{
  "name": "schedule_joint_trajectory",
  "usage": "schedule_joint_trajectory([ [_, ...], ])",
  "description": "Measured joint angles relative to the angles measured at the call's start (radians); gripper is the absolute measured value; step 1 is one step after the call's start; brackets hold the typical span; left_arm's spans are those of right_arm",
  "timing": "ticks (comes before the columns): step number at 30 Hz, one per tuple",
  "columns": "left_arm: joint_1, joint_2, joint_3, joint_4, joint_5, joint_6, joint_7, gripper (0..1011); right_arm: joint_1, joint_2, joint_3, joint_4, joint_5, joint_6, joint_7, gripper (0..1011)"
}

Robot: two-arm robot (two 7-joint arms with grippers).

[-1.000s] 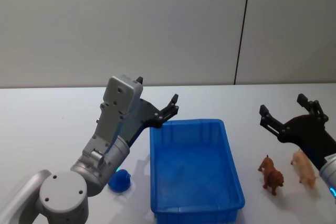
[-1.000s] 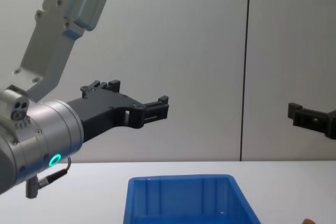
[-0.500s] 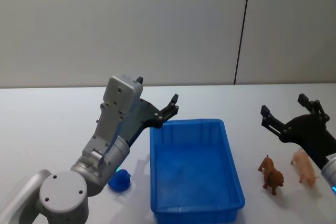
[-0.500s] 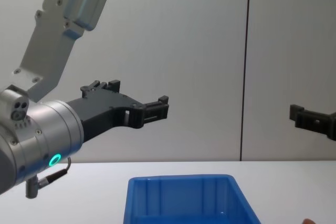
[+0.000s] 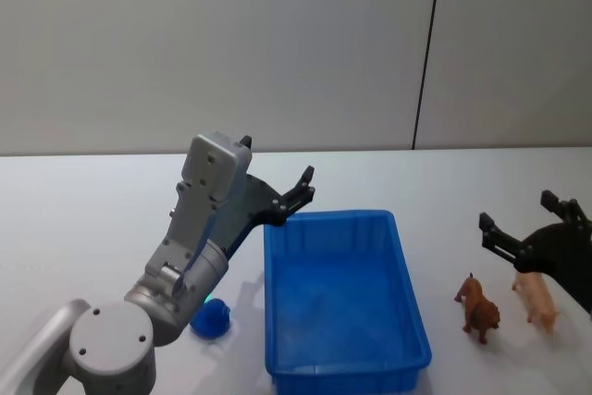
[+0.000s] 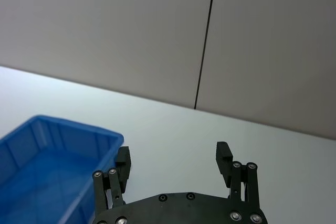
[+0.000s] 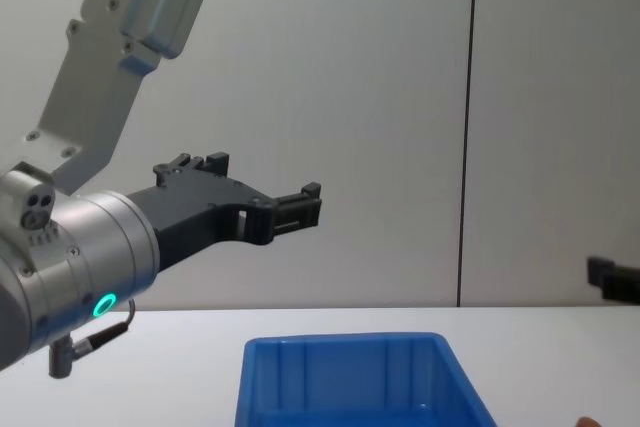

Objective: Pick up the two dolls from the table and place them into the box.

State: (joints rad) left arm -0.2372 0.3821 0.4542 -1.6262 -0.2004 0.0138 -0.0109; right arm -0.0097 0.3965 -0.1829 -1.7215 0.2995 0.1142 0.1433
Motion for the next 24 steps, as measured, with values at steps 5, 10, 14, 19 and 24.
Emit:
schedule_joint_trajectory([
  [5, 0.0, 0.0, 0.0, 0.0, 0.0, 0.0, 0.0, 1001, -0.007, 0.019, 0.012, 0.013, 0.004, 0.043, 0.016, 1001],
  [10, 0.0, 0.0, 0.0, 0.0, 0.0, 0.0, 0.0, 1001, -0.011, 0.032, 0.019, 0.028, 0.006, 0.08, 0.025, 1001],
  [14, 0.0, 0.0, 0.0, 0.0, 0.0, 0.0, 0.0, 1001, -0.012, 0.041, 0.024, 0.046, 0.007, 0.115, 0.034, 1001],
  [19, 0.0, 0.0, 0.0, 0.0, 0.0, 0.0, 0.0, 1001, -0.011, 0.044, 0.026, 0.069, 0.008, 0.147, 0.043, 1001],
  [24, 0.0, 0.0, 0.0, 0.0, 0.0, 0.0, 0.0, 1001, -0.005, 0.044, 0.026, 0.1, 0.008, 0.175, 0.054, 1001],
])
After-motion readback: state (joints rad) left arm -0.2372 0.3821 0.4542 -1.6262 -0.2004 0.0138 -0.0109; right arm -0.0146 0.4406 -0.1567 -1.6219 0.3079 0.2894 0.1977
